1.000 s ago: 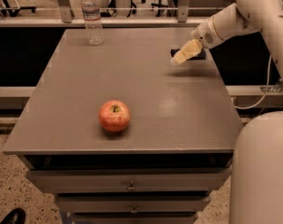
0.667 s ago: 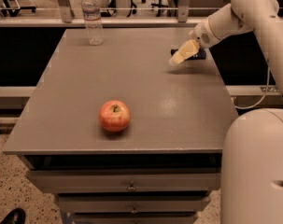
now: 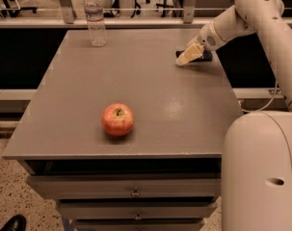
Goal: Move rxbar blueberry near apple
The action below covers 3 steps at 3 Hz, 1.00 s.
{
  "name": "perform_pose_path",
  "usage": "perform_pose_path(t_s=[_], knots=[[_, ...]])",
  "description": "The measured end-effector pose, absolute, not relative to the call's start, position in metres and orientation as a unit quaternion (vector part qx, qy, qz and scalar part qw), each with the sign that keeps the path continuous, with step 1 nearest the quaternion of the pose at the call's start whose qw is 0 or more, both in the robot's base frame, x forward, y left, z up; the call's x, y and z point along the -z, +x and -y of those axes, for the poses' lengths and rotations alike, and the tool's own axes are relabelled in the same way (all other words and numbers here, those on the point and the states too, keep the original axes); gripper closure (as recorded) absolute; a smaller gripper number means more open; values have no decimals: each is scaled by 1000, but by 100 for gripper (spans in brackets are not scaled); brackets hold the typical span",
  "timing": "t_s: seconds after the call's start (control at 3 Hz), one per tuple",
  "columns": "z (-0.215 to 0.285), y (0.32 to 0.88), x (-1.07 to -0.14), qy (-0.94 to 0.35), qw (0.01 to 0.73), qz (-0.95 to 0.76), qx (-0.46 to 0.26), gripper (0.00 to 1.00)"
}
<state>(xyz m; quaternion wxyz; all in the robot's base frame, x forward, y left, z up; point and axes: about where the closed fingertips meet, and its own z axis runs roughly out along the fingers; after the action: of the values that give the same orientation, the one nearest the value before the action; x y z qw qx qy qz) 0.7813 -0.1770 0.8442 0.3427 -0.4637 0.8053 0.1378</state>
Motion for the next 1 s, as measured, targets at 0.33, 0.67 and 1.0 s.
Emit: perform_pose_path(t_s=[0.33,0.67,1.0], knots=[[180,781,-843,-464,339,-807,-137,59],[178,776,-847,-468,338,-804,-144,83],[157,762,-865,-493,339,-784,-166,100]])
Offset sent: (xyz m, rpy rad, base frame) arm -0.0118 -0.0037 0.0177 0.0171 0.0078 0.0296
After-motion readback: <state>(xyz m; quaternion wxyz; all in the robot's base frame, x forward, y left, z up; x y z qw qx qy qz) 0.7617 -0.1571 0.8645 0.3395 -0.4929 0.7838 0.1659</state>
